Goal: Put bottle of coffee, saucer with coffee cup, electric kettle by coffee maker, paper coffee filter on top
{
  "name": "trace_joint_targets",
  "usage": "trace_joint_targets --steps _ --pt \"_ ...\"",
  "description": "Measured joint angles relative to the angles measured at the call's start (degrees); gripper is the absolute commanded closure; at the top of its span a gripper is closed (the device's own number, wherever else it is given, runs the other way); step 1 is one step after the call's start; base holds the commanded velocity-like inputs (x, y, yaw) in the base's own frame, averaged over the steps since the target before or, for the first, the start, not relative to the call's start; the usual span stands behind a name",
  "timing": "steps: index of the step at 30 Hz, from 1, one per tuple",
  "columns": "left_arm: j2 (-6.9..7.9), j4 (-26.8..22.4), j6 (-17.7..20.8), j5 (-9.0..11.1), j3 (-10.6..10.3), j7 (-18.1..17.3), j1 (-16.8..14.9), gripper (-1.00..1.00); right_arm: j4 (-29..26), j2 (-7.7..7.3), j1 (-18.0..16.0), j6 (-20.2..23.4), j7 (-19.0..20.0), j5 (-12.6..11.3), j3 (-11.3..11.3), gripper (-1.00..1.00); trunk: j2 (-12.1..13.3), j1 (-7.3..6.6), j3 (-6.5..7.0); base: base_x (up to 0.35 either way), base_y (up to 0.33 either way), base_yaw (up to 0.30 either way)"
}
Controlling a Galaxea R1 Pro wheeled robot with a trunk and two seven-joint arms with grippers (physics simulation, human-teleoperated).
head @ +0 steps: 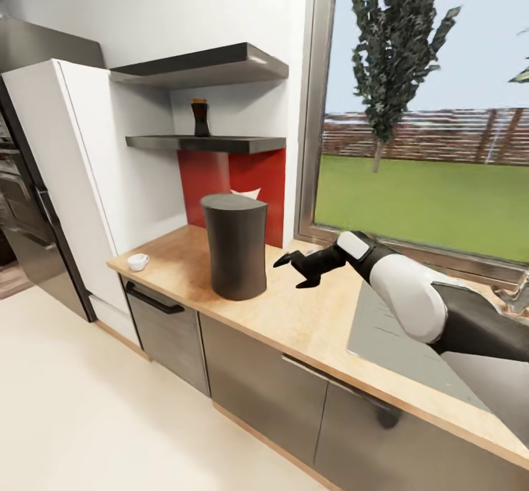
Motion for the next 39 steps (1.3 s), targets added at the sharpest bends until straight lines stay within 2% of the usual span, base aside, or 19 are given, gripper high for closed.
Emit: trace_joint_targets --steps 2,3,7,9,10,13,20,23,24,25,26,30,32,33,34,35,37,38,39 --pt "0.04 -0.57 -0.04 0.0 0.03 0.0 -0.03 -1.0 0.02 1.13 1.31 0.0 0.06 -0.01 0.01 -1.0 0.0 0.0 0.0 -0.322 0.0 0.0" --pt "0.08 -2.16 0.0 0.04 0.1 0.0 -0.05 -1.0 0.04 2.57 3.02 0.0 0.09 0.06 0.08 -1.0 0.0 0.0 -0.01 -0.317 0.0 0.0" --pt "0.05 -3.85 0.03 0.07 0.14 0.01 -0.04 -1.0 0.03 4.05 6.01 -0.01 0.12 0.38 0.18 -1.0 0.0 0.0 0.0 -0.294 0.0 0.0" --pt "0.03 -4.43 0.04 0.09 0.14 0.01 -0.03 -1.0 0.03 4.76 7.43 -0.01 0.21 1.62 0.05 -1.0 0.0 0.0 0.0 -0.239 0.0 0.0" --pt "0.03 -4.72 0.05 0.09 0.14 0.01 -0.03 -1.0 0.04 5.4 8.53 -0.06 0.29 3.6 0.09 -1.0 -0.01 -0.01 -0.01 -0.172 0.0 0.0" --pt "0.02 -4.88 0.01 0.1 0.15 0.01 -0.03 -1.0 0.04 6.5 10.02 -0.1 0.44 6.15 -0.13 -1.0 0.0 -0.03 0.0 -0.074 0.0 0.0" --pt "0.07 -4.93 0.02 0.1 0.15 0.01 -0.03 -1.0 0.12 6.51 14.97 -0.07 0.5 8.02 -0.05 -1.0 0.0 -0.03 -0.01 -0.007 0.0 0.0" --pt "0.03 -4.93 -0.02 0.1 0.15 0.01 -0.09 -1.0 0.13 6.51 18.77 -0.14 0.51 11.84 -0.13 -1.0 0.0 -0.03 -0.01 0.0 0.0 0.0" --pt "0.03 -4.93 -0.02 0.1 0.15 0.01 -0.09 -1.0 0.13 6.51 19.38 -0.15 0.52 12.46 -0.29 -1.0 0.0 -0.03 0.0 0.0 0.0 0.0" --pt "-0.01 -4.93 -0.03 0.1 0.15 0.01 -0.1 -1.0 0.13 6.51 21.72 -0.25 0.63 15.45 -0.14 -1.0 -0.01 -0.04 -0.01 0.0 0.0 0.0" --pt "-0.03 -4.94 -0.03 0.1 0.15 0.01 -0.11 -1.0 0.1 6.51 23.4 -0.28 0.65 16.83 -0.21 -1.0 0.01 -0.03 -0.01 0.0 0.0 0.0" --pt "-0.2 -4.93 -0.04 0.08 0.15 -0.05 -0.11 -1.0 0.07 6.51 28.2 -0.88 0.56 20.1 -0.29 -1.0 0.0 -0.03 -0.01 0.0 0.0 0.0" --pt "-0.28 -4.94 -0.08 0.04 0.12 -0.07 -0.11 -1.0 0.11 6.5 31.6 -3.36 0.47 23.29 0.1 -1.0 0.0 -0.04 -0.01 0.0 0.0 0.0" --pt "-0.31 -4.94 -0.11 0.01 0.09 -0.09 -0.1 -1.0 0.12 6.5 35.27 -8.16 0.25 27.2 0.08 -1.0 -0.01 -0.04 -0.01 0.0 0.0 0.0" --pt "-0.37 -4.94 -0.12 -0.09 0.08 -0.11 -0.09 -1.0 0.12 6.5 40.74 -15.07 0.02 32.38 0.33 -1.0 0.0 -0.03 -0.02 0.0 0.0 0.0" --pt "-0.38 -4.93 -0.12 -0.13 0.08 -0.12 -0.08 -1.0 0.12 6.5 41.76 -17.11 0.01 33.75 0.14 -1.0 0.0 -0.03 -0.01 0.0 0.0 0.0" --pt "-0.41 -4.92 -0.12 -0.38 0.07 -0.15 -0.04 -1.0 0.12 6.5 48.94 -28.54 -0.05 39.98 0.23 -1.0 0.0 -0.04 -0.01 0.0 0.0 0.0" --pt "-0.41 -4.93 -0.12 -0.45 0.06 -0.16 -0.03 -1.0 0.12 6.5 50.92 -32.25 -0.05 41.09 0.24 -1.0 -0.01 -0.04 -0.02 0.0 0.0 0.0" --pt "-0.41 -4.9 -0.15 -0.5 0.04 -0.16 -0.03 -1.0 0.12 5.77 52.65 -35.69 -0.06 41.79 0.29 -1.0 -0.01 -0.04 -0.01 0.0 0.0 0.0"
